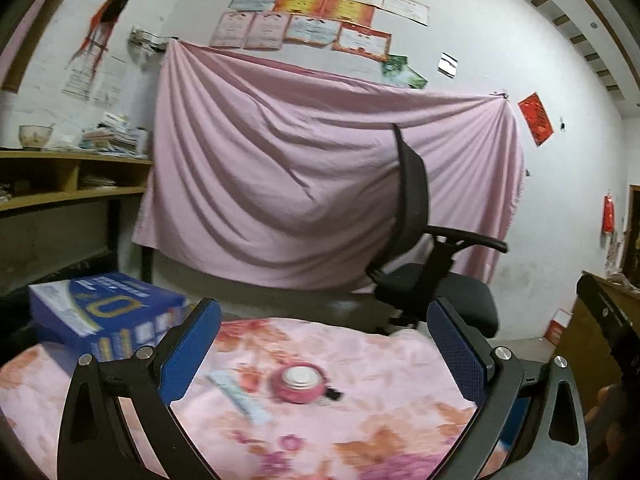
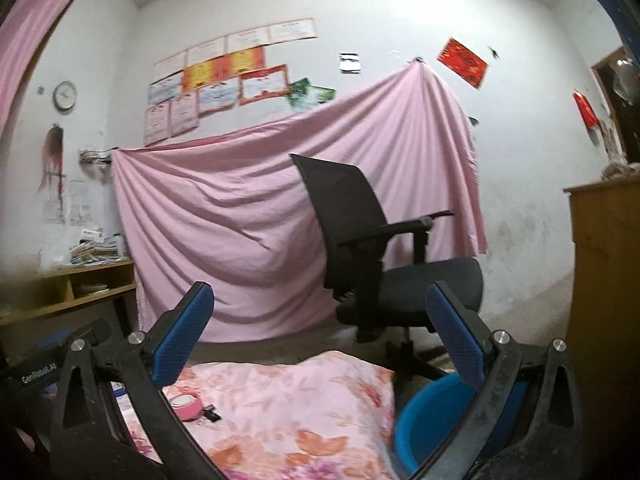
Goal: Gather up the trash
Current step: 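Move both open grippers back over the bed, then move left gripper toward white-green strip while right gripper moves toward black binder clip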
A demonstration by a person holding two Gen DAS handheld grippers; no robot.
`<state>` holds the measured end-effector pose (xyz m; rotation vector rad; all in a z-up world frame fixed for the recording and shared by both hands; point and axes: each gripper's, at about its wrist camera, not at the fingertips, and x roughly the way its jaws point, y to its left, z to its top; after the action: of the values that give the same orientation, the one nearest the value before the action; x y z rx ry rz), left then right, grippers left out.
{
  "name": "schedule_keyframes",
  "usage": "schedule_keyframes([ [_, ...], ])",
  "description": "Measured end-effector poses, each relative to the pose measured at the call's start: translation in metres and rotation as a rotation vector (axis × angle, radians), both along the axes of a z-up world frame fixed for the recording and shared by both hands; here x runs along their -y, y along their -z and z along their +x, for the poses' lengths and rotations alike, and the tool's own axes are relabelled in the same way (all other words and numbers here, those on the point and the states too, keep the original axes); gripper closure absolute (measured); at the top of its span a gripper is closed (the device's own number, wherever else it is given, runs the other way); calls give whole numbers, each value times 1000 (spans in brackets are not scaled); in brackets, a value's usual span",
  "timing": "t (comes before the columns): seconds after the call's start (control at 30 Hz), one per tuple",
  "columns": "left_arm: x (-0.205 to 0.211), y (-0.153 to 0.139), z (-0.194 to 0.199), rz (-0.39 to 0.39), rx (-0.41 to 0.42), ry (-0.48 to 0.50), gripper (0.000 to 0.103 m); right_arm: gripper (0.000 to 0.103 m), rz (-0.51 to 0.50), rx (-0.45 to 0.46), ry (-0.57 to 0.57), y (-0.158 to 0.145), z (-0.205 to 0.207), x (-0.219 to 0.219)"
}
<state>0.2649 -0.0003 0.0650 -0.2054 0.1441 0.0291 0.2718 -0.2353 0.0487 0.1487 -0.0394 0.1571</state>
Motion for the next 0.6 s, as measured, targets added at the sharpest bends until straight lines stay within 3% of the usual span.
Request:
schedule_keyframes([
  [0.2, -28, 20, -9, 49, -16, -40, 2, 0, -44, -27, -59, 8, 14, -35],
  [0.47, -44, 57, 13, 82, -163, -5, 2, 0, -132, -83, -145, 22, 30, -68],
  [0.6, -57, 66, 28, 25, -243, 44, 2, 0, -171, -141, -149, 31, 42, -76],
])
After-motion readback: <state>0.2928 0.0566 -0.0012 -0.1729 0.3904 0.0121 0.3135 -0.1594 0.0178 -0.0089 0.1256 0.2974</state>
